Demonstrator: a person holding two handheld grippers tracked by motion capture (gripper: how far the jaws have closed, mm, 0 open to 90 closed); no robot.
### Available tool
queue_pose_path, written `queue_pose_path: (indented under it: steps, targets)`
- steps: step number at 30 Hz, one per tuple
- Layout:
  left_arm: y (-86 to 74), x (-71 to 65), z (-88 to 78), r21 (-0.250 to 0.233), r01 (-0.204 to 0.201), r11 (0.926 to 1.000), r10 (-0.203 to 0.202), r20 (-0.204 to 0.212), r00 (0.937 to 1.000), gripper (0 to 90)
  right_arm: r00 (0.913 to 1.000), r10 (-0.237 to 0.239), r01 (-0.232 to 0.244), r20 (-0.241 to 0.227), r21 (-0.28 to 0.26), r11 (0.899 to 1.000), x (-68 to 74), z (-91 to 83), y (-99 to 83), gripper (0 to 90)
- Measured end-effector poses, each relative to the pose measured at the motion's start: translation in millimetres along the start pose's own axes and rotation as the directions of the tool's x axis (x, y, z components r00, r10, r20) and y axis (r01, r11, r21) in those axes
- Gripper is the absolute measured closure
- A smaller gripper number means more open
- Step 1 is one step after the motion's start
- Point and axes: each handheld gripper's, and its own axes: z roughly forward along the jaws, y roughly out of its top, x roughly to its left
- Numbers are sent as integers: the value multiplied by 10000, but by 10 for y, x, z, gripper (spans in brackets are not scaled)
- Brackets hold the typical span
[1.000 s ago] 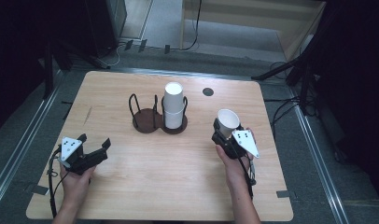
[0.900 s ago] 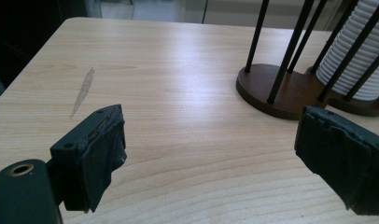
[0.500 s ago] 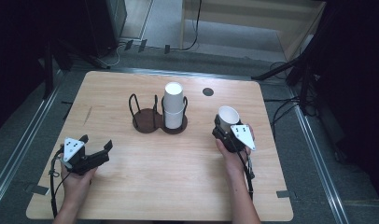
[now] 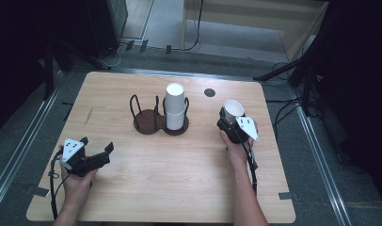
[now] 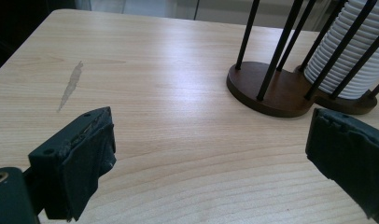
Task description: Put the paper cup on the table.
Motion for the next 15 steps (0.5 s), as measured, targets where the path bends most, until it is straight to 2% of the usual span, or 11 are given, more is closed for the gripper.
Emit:
queue_pose_path:
  steps: [7, 12, 15]
  targets:
    - [0, -2, -6, -30, 41, 10000, -41, 50, 10000, 6, 10000, -49, 50, -40, 261, 9996, 6, 77, -45, 272]
    - [2, 11, -12, -26, 172, 9998, -172, 98, 9998, 6, 9990, 427, -433, 112, 550, 9975, -32, 115, -80, 267]
    - [3, 16, -13, -25, 188, 9998, -188, 115, 9998, 6, 9995, 294, -305, 144, 814, 9962, -43, 139, -104, 259]
